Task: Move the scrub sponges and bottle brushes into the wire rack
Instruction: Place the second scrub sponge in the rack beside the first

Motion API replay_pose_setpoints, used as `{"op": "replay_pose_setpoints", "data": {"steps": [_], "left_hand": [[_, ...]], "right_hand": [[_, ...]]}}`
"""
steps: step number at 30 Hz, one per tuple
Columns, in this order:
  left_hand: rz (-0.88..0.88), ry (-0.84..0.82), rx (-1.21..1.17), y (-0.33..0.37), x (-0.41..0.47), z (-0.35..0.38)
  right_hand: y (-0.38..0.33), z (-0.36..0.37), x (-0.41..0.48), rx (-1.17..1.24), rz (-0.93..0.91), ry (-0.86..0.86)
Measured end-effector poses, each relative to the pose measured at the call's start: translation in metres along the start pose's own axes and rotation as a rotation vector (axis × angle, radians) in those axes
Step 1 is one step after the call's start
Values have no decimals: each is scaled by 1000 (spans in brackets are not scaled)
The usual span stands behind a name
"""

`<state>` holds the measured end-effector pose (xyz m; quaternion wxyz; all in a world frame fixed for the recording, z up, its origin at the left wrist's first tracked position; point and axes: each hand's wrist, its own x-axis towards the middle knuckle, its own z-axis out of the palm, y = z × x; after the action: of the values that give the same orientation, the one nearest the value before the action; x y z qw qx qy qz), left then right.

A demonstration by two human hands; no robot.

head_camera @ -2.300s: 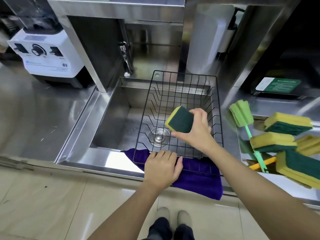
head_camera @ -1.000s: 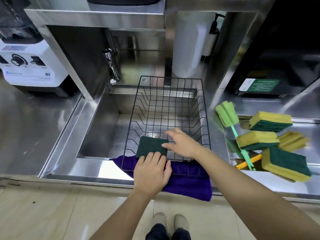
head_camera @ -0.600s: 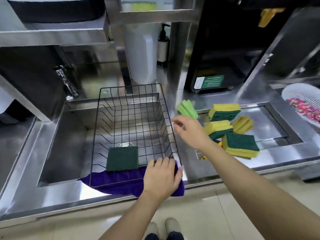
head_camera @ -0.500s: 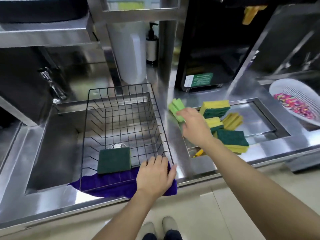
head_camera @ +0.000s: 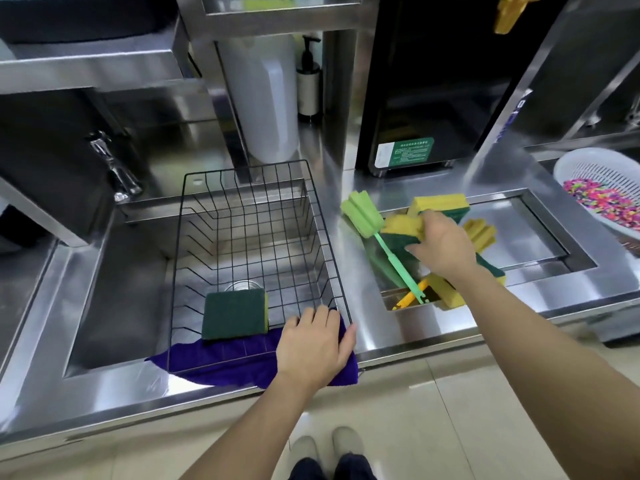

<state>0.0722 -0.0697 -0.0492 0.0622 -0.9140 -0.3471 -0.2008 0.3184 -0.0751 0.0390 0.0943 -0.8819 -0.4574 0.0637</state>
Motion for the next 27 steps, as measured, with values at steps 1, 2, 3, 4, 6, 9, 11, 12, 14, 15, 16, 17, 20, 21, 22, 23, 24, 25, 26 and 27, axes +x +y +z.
{"op": "replay_pose_setpoints", "data": {"steps": [1,2,3,4,6,9,11,12,14,15,16,17,20,21,22,23,24,25,26,27], "left_hand": [[4,-1,2,0,0,-1],[8,-3,2,-1,-1,-1],[8,-3,3,-2,-1,-2],[5,-2,3,-3,-2,-2],[-14,13,8,-9,-5,-5],[-69,68,30,-26,-12,-10],[-123,113,60,-41,-17,-15],[-151,125,78,-48,-20,-17],[-196,131,119,-62,-27,-20],[-214,130,132,-69,-31,-21],[-231,130,137,-74,-36,-21],[-249,132,136,-79,-40,-21],[-284,160,140,-87,-49,-20],[-280,174,146,-87,-50,-20],[-273,183,150,-88,-50,-19],[-267,191,151,-87,-49,-19],[-263,199,149,-87,-49,-19],[-260,207,147,-86,-49,-19],[-259,212,144,-86,-49,-19],[-258,214,140,-86,-49,-18]], "right_hand": [[-5,-9,4,131,62,16],[-12,-18,8,233,95,40],[-19,-27,11,307,104,69],[-28,-34,13,374,98,90],[-46,-43,15,525,85,110],[-75,-41,17,814,51,97],[-96,-34,18,958,29,38],[-107,-31,19,1013,20,-4],[-131,-22,19,1130,45,-120],[-142,-15,18,1188,68,-194],[-151,-8,17,1236,92,-266],[-159,1,15,1266,118,-327],[-179,27,10,1279,193,-411],[-184,34,8,1289,221,-421],[-188,42,8,1299,249,-429],[-192,49,7,1306,280,-438],[-193,56,7,1319,310,-457],[-195,61,8,1340,351,-488],[-196,66,8,1372,390,-525],[-197,72,8,1403,430,-558]]}}
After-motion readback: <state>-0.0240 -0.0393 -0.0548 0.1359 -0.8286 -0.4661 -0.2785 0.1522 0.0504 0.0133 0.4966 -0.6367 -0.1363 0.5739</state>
